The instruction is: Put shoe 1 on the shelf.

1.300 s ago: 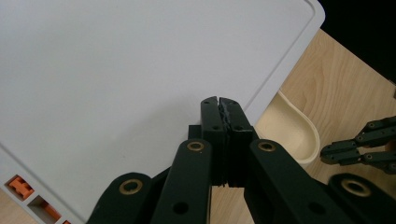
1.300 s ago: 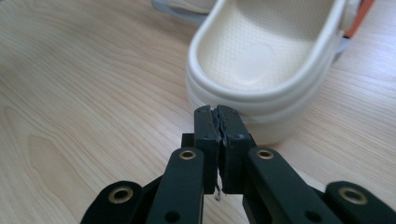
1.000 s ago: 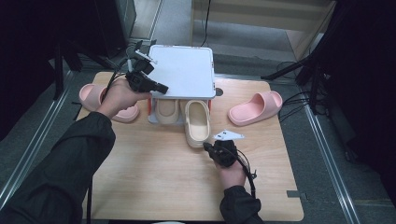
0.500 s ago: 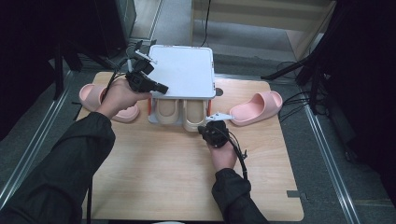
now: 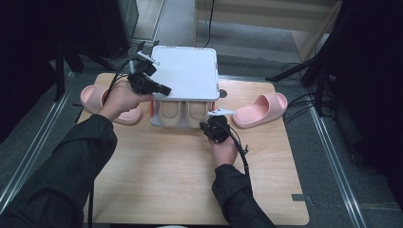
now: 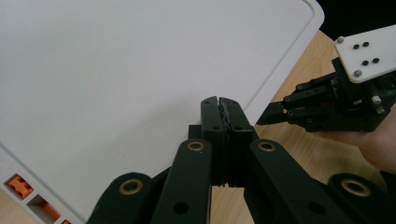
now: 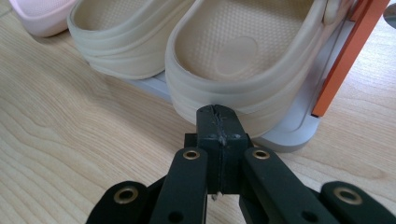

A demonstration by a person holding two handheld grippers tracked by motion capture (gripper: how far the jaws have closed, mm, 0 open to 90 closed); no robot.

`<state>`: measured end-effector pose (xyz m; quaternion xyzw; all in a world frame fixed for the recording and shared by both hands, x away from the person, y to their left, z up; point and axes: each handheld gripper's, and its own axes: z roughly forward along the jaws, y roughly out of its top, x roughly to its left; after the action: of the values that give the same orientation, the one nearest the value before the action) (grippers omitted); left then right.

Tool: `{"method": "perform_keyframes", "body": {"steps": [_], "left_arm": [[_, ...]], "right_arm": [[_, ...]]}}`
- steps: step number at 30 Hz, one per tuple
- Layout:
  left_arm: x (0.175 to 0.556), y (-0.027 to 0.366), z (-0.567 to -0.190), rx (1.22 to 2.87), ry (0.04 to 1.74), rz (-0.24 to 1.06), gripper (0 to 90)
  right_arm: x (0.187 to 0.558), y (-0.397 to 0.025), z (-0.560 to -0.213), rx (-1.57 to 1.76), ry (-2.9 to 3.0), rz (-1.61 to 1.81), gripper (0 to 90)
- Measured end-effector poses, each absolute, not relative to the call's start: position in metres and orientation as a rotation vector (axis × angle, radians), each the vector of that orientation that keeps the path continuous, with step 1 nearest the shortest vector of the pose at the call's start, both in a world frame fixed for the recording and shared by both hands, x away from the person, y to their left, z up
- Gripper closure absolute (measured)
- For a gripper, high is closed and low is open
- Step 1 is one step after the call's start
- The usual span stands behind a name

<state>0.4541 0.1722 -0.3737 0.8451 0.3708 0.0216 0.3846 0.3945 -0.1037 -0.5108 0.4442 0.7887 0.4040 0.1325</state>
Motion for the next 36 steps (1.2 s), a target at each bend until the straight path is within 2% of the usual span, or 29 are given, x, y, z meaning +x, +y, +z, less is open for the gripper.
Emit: {"method": "perform_keyframes", "body": {"steps": [12, 18, 20, 26, 32, 36], "left_arm": [[0.455, 0.176, -0.376, 2.121, 0.945, 0.034, 88.5], [0.453, 0.176, -0.374, 2.118, 0.962, 0.044, 81.3], [0.452, 0.177, -0.372, 2.118, 0.981, 0.028, 76.2], [0.436, 0.183, -0.359, 2.069, 1.001, 0.032, 63.5], [0.408, 0.190, -0.348, 2.082, 0.995, 0.067, 56.9], [0.390, 0.196, -0.350, 2.097, 1.005, 0.089, 55.3]], "right_arm": [[0.395, -0.105, -0.509, 1.313, 2.289, 1.204, 89.6], [0.385, -0.113, -0.499, 1.252, 2.335, 1.209, 86.3], [0.381, -0.118, -0.495, 1.230, 2.359, 1.237, 84.5], [0.361, -0.138, -0.479, 1.208, 2.399, 1.240, 73.4], [0.345, -0.156, -0.469, 1.170, 2.437, 1.241, 64.5], [0.340, -0.168, -0.465, 1.184, 2.396, 1.307, 62.6]]}}
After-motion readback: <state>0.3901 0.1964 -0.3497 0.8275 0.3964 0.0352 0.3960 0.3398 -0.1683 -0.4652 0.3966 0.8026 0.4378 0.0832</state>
